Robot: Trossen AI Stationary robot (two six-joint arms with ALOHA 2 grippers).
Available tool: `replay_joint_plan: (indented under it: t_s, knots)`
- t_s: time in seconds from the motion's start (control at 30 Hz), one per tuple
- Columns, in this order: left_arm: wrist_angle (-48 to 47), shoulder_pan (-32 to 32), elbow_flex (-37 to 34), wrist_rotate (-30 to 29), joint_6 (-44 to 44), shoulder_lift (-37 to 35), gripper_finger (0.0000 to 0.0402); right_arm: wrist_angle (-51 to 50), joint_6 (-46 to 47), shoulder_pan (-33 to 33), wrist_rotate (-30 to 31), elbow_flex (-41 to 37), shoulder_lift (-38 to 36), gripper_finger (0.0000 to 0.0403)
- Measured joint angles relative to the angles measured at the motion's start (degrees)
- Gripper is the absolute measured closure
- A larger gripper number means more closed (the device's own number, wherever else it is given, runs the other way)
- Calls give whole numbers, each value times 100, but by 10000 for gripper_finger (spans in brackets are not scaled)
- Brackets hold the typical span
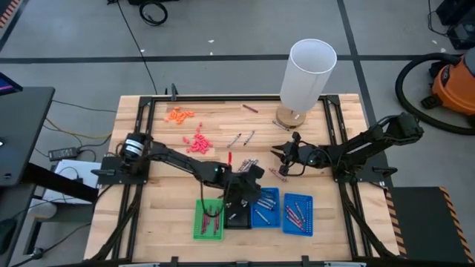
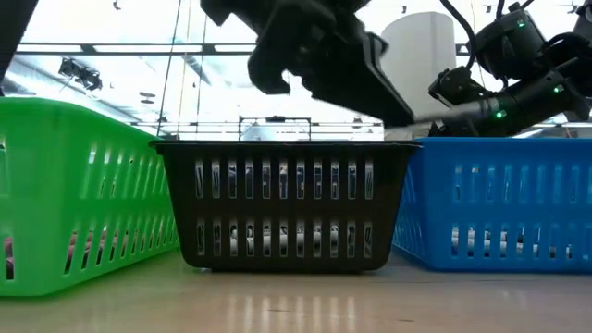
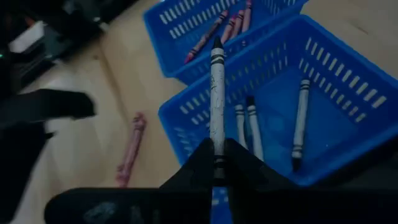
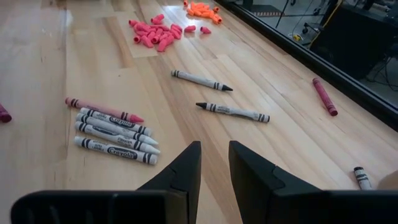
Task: Sort crayons
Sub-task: Put the black crayon into the left blue bin
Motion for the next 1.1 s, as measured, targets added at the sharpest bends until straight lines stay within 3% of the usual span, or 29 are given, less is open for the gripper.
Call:
replay_joint_plan:
  t_s: [0.17, 0.53, 1.1]
  knots:
    - [-112, 2, 376, 143, 520, 418, 379, 42, -29, 0, 10, 0, 2, 312]
    - [-322, 31, 498, 156, 1498, 496, 372, -26, -36, 0, -5, 0, 4, 312]
    - [-433, 94, 498, 154, 1611, 496, 316, -24, -33, 0, -9, 0, 4, 312]
